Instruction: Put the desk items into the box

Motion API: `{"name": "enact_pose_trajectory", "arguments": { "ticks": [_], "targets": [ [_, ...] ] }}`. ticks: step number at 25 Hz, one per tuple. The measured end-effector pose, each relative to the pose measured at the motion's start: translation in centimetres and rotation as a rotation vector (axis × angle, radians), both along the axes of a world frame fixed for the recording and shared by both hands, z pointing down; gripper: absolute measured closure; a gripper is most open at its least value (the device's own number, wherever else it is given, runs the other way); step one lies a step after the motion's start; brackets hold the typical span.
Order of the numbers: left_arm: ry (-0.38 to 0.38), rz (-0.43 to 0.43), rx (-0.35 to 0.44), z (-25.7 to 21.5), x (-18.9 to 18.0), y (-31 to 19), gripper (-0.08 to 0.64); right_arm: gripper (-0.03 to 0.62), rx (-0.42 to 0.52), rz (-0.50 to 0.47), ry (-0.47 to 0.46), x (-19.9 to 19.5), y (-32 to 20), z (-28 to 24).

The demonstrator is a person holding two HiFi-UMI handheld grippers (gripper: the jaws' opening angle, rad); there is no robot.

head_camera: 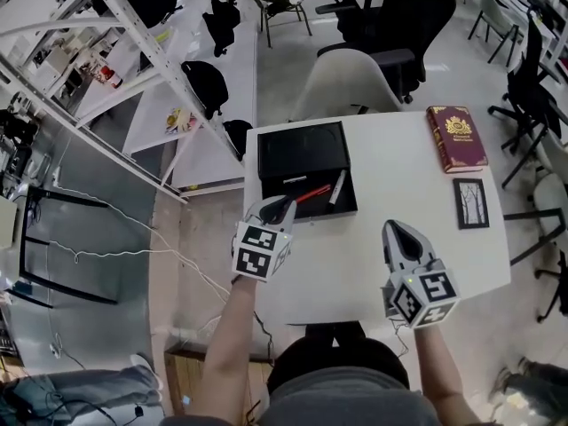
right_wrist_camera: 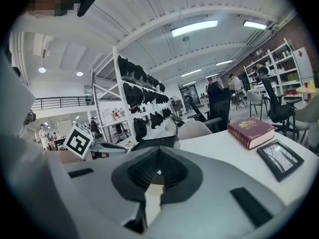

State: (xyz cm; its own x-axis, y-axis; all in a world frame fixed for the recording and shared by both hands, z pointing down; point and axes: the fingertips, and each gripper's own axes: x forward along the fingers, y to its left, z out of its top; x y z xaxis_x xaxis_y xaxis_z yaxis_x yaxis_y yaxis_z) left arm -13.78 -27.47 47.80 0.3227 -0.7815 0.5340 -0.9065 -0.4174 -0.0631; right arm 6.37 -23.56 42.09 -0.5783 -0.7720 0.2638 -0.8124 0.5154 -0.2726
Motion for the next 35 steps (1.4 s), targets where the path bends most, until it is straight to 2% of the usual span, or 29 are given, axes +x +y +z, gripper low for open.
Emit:
{"name": "enact_pose_trajectory", "arguments": {
  "ticks": [7,15,22,35],
  "targets": [
    [0.069,-0.088,0.05,-0.6,-0.5,2.0,0.537,0.589,0.015,-0.028,-0.002,-0.6,0.3,-0.3],
    [0.094,-0.16,0.108,-1.5,-1.2,4.0,0.545,0.589,0.028,-0.045,0.001,-1.1,0.7,-0.7],
    [0.128,-0.205,0.164,-2.4,-1.5,5.8,0.552,0.589,0.041,-0.059,-0.001,-1.7,1.3,-1.1],
    [0.165,-0.248,0.203,-2.4,-1.6,8.2,0.552,0.589,0.052,-0.061,0.018,-1.8,2.3,-0.9]
  ]
}}
